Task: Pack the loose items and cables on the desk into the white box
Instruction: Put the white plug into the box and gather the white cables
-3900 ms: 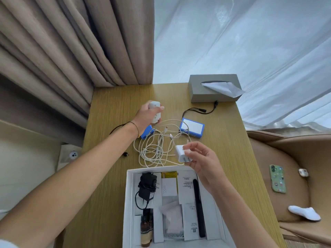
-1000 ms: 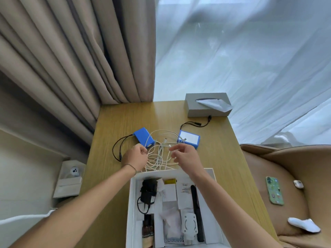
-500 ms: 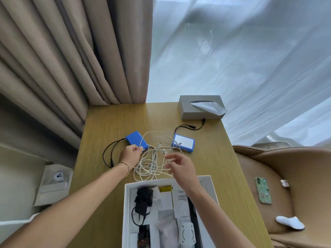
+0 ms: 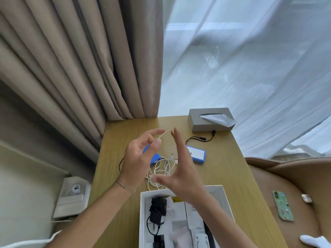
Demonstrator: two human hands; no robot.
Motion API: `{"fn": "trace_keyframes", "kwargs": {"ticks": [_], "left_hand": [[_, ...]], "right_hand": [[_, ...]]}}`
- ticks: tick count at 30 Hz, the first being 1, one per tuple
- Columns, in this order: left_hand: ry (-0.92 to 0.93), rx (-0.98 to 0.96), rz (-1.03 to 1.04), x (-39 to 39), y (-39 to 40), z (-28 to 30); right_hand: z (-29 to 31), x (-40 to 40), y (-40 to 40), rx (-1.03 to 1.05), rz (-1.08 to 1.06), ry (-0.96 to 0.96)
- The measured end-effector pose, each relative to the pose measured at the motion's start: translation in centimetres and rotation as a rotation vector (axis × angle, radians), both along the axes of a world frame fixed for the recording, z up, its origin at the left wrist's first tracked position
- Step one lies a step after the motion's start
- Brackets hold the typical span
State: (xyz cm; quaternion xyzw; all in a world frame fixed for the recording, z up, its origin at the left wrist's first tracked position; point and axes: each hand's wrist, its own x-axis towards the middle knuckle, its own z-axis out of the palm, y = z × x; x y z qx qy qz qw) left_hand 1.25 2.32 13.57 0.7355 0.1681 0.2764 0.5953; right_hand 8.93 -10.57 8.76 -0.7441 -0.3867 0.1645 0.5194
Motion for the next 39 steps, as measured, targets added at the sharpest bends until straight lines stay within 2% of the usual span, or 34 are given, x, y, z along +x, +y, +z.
{"fn": "trace_keyframes", "kwargs": {"ticks": [2, 5, 7, 10, 13, 15, 17, 20, 23, 26, 29, 31, 34, 36, 38, 39], "left_hand": [[-0.064, -0.088, 0.020, 0.0, -0.5, 1.5], [-0.134, -0.095, 0.088, -0.3, -0.8, 3.3], [-0.168, -0.071, 0.096, -0.6, -1.1, 4.1], [-0.241, -0.122, 0.099, -1.0, -1.8, 5.2], [-0.381, -0.444, 0.059, -1.1, -1.3, 6.2], [-0.439, -0.679, 0.068, -1.6, -0.4, 6.8], [-0.424, -0.724, 0.139, -2.3, 0.7, 7.0], [-0.329, -0.463, 0.250, -3.6, 2.5, 6.3], [-0.195, -0.161, 0.283, -5.0, 4.0, 5.5], [-0.103, -0.006, 0.280, -6.0, 4.6, 4.9], [0.076, 0.184, 0.114, -5.8, 3.1, 4.3], [0.246, 0.350, -0.055, -5.1, 1.2, 4.3], [0.496, 0.712, -0.202, -3.7, -1.6, 4.1], [0.580, 0.720, -0.247, -3.1, -2.6, 3.5], [0.557, 0.612, -0.275, -3.1, -2.8, 2.6], [0.506, 0.515, -0.291, -3.2, -2.9, 2.3]], "right_hand": [[1.1, -0.9, 1.3, 0.008, -0.005, -0.076], [2.5, -1.3, 2.4, 0.113, -0.189, -0.238], [3.2, -1.4, 2.9, 0.168, -0.127, -0.262], [3.7, -2.1, 3.5, 0.202, 0.155, 0.065], [2.6, -2.4, 3.3, 0.196, 0.286, 0.435], [1.9, -2.3, 2.5, 0.144, 0.281, 0.519], [1.3, -1.6, 1.3, 0.128, 0.315, 0.568], [1.0, 0.2, -0.8, 0.140, 0.344, 0.585], [1.1, 3.0, -3.0, 0.143, 0.272, 0.574], [2.0, 5.2, -4.7, 0.117, 0.223, 0.507], [3.8, 5.2, -4.7, 0.051, 0.290, 0.452], [5.4, 4.3, -3.9, -0.021, 0.363, 0.323], [7.4, 2.9, -2.7, -0.126, 0.399, 0.078], [8.1, 2.6, -2.5, -0.198, 0.376, -0.102], [8.3, 2.8, -2.7, -0.235, 0.348, -0.226], [8.2, 3.1, -2.9, -0.228, 0.348, -0.226]]}}
